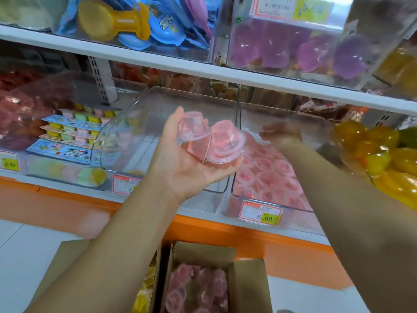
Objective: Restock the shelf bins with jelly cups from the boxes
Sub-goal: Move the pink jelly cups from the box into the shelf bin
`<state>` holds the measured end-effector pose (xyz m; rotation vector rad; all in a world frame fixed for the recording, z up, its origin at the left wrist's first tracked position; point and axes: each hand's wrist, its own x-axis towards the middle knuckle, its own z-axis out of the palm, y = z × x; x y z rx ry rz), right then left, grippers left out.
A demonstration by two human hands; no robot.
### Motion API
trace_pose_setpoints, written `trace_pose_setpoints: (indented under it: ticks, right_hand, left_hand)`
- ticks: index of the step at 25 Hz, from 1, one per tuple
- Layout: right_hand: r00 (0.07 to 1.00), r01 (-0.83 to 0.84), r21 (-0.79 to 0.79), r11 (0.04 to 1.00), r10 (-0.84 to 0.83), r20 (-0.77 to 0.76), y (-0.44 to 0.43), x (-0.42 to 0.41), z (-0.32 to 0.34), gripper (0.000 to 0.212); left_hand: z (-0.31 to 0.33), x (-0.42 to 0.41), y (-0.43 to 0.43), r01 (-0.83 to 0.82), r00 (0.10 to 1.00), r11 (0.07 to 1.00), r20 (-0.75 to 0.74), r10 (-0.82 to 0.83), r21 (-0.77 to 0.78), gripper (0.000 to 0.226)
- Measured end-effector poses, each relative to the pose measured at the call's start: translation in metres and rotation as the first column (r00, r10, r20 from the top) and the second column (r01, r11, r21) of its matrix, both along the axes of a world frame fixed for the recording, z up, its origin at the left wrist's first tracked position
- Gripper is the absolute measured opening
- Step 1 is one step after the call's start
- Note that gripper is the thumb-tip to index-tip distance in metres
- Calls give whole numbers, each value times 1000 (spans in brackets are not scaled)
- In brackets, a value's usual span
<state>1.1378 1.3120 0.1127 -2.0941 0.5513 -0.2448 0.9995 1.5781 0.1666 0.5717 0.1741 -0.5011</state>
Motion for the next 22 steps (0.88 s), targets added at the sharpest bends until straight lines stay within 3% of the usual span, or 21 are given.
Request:
trace_pose_setpoints:
  ticks: [5,9,15,19,22]
  right_hand:
    - [988,-117,-350,929,72,-137,2,9,-16,19]
    - [985,-164,-244,956,145,-94,-4,-2,-15,15]
    - [968,-234,-388,891,174,-183,-3,-11,-16,13]
    - [966,-257,-359,897,221,-137,10,-26,14,29]
    - [919,-395,-14,919,395,16,40,-74,51,28]
  left_hand:
    - [-1,7,-2,-28,999,999,-18,29,25,45]
    - [-1,6,-3,-39,999,998,-32,41,38,45]
    - [2,-1,-7,-23,999,997,-42,26,76,45]
    - [7,-5,-9,-10,998,997,-63,14,73,45]
    - [10,-10,-10,-8,998,996,-65,14,84,48]
